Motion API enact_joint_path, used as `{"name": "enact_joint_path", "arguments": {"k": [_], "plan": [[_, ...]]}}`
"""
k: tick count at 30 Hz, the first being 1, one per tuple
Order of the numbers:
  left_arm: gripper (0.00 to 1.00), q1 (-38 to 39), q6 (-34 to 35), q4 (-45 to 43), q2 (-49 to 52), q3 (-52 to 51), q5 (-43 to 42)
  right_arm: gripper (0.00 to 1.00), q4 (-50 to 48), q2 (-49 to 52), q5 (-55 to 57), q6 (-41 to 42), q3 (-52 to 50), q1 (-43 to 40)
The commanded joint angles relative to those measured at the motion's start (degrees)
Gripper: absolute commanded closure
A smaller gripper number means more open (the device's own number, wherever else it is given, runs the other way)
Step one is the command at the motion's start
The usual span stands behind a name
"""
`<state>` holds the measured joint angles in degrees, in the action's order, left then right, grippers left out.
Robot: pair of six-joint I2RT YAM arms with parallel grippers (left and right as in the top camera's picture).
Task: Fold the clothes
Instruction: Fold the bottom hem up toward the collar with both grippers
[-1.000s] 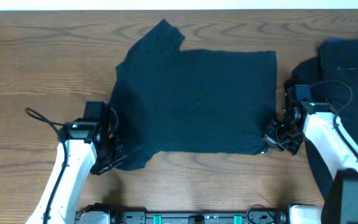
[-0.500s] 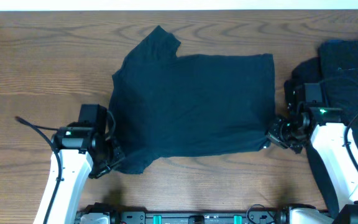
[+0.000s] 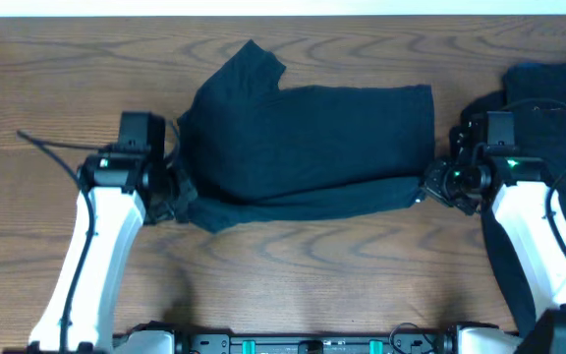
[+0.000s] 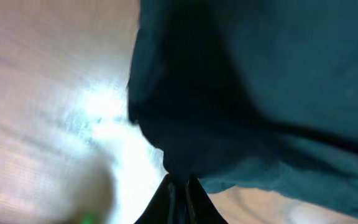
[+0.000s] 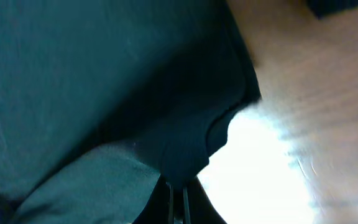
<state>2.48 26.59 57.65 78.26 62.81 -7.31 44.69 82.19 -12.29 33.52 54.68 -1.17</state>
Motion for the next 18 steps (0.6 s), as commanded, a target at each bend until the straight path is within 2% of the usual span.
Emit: {"name": "enact_joint_path", "arguments": {"k": [1,6,11,18], "plan": [[0.94,0.13,-2.47,-1.36,4.46,4.61,0.28,0.99,-2.51,2.97,-0.42,1.2,1.07,-0.33],[0.94,0.13,-3.89,-4.66,9.53,9.18,0.28,0.99,-7.56,6.14,-1.29,2.93,1.07,-0.31],[0.94,0.13,-3.85,-10.88,10.47,9.62,0.26,0.99,-13.33,7.5,-1.22,5.11,1.07,-0.33],[0.94,0.92,-4.13,-16.52,11.43,9.62,0.26,0.99,-14.21,8.35,0.74,5.77,1.03,-0.31]]}}
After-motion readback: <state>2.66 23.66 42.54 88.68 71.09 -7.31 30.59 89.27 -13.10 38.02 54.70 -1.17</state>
